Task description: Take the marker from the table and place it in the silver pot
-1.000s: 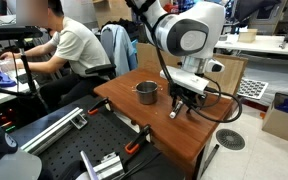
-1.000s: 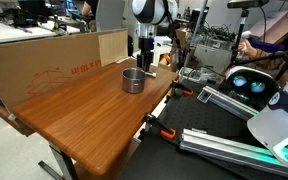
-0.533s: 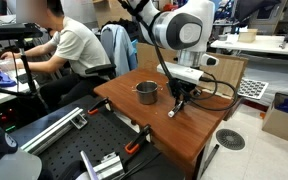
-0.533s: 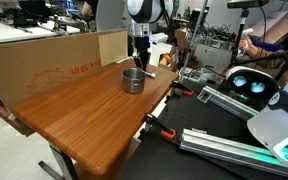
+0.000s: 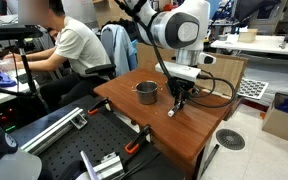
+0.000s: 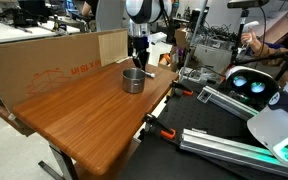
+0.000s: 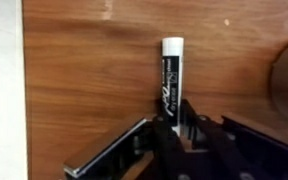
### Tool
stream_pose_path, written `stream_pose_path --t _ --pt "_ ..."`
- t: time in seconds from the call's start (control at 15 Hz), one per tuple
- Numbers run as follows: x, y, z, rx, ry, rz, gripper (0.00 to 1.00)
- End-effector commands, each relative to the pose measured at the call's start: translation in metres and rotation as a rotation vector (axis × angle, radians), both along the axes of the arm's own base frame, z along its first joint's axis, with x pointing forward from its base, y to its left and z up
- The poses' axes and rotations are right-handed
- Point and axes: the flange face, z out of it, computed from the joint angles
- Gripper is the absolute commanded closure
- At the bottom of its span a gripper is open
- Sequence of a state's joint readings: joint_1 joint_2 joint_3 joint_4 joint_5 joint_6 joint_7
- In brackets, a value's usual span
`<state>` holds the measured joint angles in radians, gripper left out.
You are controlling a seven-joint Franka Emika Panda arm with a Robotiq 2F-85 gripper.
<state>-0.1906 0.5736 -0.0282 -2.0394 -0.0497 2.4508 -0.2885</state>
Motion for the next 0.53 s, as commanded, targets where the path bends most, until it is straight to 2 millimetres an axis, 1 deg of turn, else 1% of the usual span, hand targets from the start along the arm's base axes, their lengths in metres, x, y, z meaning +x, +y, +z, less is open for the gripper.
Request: stream_pose_path --t 0.0,0.2,0.47 --pt "-0.008 0.008 0.008 -0.032 -0.028 0.005 0.95" --pt "-0.018 0.017 0.017 -0.048 -0.063 0.007 0.95" --pt "-0.036 0.028 0.034 -0.073 -0.123 0.000 0.95"
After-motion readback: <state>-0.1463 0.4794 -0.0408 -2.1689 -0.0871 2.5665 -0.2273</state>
